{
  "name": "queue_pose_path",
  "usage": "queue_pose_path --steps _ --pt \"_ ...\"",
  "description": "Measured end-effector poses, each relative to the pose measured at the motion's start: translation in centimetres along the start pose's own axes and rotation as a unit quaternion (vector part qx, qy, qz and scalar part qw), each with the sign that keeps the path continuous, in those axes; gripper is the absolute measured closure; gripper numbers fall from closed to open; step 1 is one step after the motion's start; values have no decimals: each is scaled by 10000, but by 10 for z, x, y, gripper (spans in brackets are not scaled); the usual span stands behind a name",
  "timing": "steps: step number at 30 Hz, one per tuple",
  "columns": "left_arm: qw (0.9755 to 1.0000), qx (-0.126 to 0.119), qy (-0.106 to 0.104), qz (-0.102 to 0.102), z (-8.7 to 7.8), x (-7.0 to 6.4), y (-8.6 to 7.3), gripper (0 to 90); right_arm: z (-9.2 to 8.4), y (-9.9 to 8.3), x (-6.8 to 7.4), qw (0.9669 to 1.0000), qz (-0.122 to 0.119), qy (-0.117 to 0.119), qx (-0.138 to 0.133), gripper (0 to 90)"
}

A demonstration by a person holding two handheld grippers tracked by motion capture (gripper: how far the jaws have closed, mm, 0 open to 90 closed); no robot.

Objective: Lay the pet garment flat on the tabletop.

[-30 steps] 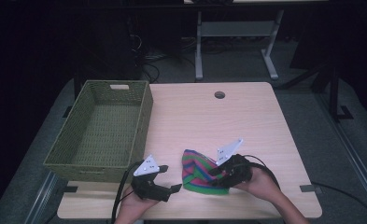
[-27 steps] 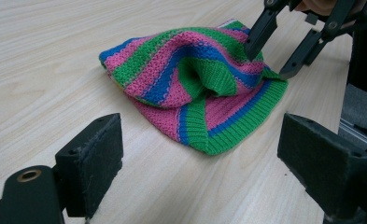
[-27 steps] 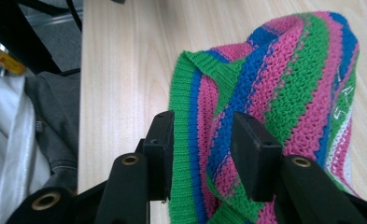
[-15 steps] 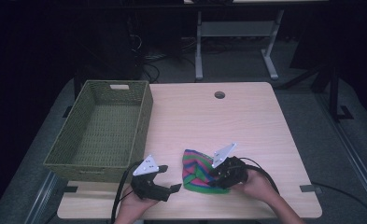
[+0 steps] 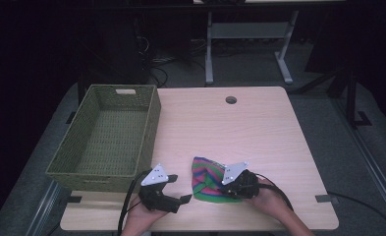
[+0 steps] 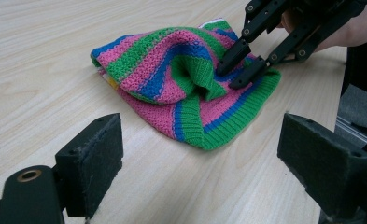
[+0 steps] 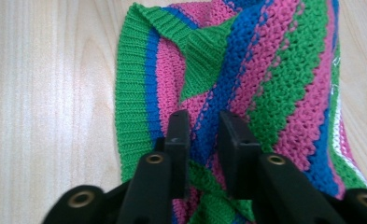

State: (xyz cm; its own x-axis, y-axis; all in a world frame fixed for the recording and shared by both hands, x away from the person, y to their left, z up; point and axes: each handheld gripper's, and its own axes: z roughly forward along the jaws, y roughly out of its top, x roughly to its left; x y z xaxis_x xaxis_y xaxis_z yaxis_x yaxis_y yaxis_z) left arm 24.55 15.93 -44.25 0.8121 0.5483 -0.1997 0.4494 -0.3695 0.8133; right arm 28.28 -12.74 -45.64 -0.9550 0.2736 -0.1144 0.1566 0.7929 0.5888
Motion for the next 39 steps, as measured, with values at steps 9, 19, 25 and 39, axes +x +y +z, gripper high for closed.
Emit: queue_pose_path --steps 9,19,25,39 --pt "10000 28 -29 -16 1 2 0 140 -3 0 -15 9988 374 307 32 829" --pt "9999 35 -112 -20 4 1 1 149 -25 -3 -22 9948 747 607 -331 840" --pt "9998 -9 -188 -13 7 2 6 164 -44 -1 -28 9930 820 625 -581 841" --pt "9972 280 -125 676 40 7 28 386 -57 -3 -46 9870 994 854 -929 839"
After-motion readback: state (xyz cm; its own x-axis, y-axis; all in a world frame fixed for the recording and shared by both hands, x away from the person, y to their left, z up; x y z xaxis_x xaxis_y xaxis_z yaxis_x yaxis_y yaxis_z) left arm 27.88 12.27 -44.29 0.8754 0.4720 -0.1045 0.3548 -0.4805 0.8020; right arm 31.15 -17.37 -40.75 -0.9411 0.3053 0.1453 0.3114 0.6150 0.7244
